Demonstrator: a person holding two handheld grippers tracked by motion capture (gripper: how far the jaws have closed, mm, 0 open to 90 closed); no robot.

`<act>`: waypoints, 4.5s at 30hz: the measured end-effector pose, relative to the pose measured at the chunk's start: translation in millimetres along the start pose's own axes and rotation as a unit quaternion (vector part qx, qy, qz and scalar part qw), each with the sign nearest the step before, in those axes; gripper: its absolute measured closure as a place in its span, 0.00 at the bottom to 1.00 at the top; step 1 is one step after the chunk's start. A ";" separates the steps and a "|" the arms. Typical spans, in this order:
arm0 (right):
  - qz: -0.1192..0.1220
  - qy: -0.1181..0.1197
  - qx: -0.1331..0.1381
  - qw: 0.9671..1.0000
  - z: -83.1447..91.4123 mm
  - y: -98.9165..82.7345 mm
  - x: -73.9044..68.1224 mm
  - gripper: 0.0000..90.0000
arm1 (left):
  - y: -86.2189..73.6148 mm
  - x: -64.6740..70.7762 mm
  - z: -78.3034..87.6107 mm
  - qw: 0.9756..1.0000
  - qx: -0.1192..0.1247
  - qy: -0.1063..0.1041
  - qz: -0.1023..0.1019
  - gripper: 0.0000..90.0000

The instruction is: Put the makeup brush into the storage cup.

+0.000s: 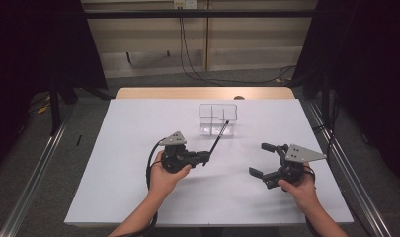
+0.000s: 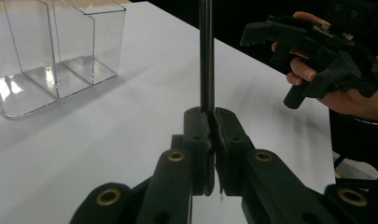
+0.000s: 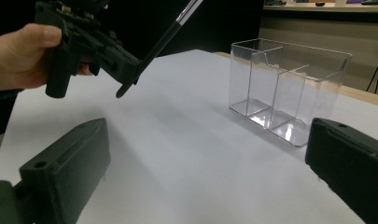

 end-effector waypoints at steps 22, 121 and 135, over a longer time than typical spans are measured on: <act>-0.025 0.006 0.009 1.000 -17.6 14.7 6.9 0.00 | -1.4 4.7 -3.9 1.000 -0.001 -0.013 -0.008 0.94; -0.095 0.117 0.036 0.988 -72.3 29.2 -10.8 0.94 | -10.4 19.1 -22.6 0.999 0.007 -0.041 -0.031 0.95; -0.085 0.107 0.043 0.990 -68.0 31.5 -7.6 0.94 | -7.4 14.5 -18.1 0.998 0.046 -0.047 -0.020 0.70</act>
Point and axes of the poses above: each handheld gripper's, and its own axes: z roughly backward along the jaws, y roughly out of its top, x roughly to its right, the point moved 1 cm from there along -z, roughly forward along the jaws, and after that the axes turned 5 degrees about y, right-handed, at the moved point
